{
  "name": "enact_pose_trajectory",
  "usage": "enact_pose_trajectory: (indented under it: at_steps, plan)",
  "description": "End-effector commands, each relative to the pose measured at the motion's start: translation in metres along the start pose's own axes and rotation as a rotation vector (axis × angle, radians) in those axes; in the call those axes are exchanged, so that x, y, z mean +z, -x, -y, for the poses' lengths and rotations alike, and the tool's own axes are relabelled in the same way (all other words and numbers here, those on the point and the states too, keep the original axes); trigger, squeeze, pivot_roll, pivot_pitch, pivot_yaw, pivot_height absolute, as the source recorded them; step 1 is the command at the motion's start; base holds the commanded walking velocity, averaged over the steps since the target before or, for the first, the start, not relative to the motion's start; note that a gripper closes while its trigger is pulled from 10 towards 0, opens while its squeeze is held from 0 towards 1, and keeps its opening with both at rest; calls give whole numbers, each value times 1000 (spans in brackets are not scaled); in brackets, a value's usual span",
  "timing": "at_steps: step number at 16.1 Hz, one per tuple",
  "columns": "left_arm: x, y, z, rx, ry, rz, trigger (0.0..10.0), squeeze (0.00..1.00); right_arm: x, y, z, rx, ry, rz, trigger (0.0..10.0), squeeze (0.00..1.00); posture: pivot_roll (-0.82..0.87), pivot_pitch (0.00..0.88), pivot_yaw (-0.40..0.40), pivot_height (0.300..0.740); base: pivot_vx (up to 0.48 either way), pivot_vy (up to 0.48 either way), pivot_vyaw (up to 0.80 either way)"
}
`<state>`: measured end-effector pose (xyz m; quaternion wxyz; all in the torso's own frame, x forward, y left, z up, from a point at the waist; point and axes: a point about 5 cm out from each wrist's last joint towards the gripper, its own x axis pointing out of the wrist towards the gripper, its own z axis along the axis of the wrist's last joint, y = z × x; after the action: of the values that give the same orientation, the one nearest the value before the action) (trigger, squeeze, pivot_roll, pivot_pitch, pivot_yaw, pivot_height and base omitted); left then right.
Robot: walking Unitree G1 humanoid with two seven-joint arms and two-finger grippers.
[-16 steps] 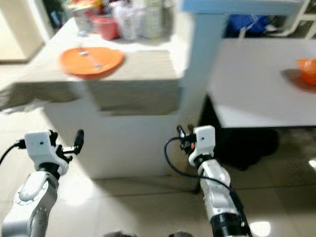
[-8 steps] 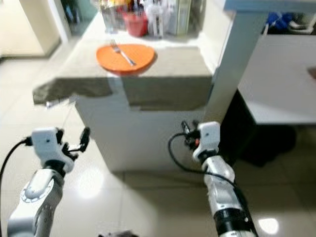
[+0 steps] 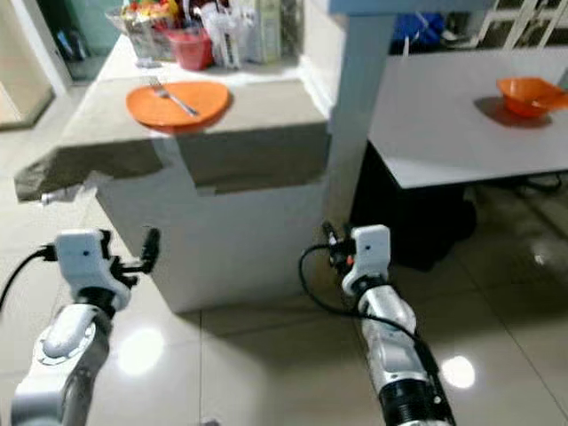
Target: Setting the table
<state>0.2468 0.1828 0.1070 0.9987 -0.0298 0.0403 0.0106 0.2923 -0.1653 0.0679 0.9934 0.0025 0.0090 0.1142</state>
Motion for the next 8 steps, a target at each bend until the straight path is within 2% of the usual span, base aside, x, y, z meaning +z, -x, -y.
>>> enact_pose_trajectory:
  at_steps: [1, 8]
  plan:
    - [3, -1, -1, 1, -12, 8, 10000, 0, 2, -3, 0, 0, 0, 10, 10000, 0, -108, 0, 60, 740, 0, 0, 0]
    - [5, -1, 2, 6, -10, 25, 10000, 0, 4, -6, -5, 20, 20, 21, 10000, 0, -108, 0, 57, 740, 0, 0, 0]
